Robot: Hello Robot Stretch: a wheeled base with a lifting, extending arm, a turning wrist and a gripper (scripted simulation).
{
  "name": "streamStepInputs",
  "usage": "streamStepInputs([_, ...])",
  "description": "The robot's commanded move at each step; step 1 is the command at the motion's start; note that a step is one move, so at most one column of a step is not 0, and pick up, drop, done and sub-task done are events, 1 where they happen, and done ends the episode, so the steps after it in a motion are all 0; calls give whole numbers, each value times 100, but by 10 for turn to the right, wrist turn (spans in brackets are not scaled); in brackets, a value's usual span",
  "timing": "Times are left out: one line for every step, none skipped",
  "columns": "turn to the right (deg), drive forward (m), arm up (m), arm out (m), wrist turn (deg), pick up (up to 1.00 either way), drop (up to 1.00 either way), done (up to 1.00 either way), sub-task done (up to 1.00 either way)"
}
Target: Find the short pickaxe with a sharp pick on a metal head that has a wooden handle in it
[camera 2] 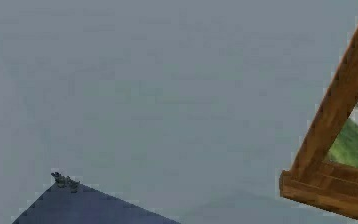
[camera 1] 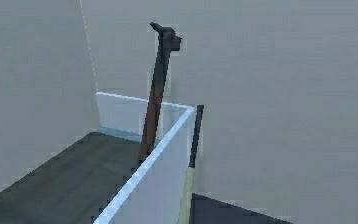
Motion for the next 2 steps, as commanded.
streamStepInputs([-120, 0, 0, 0, 0, 0, 0, 0, 0])
streamStepInputs([0, 0, 0, 0, 0, 0, 0, 100, 0])
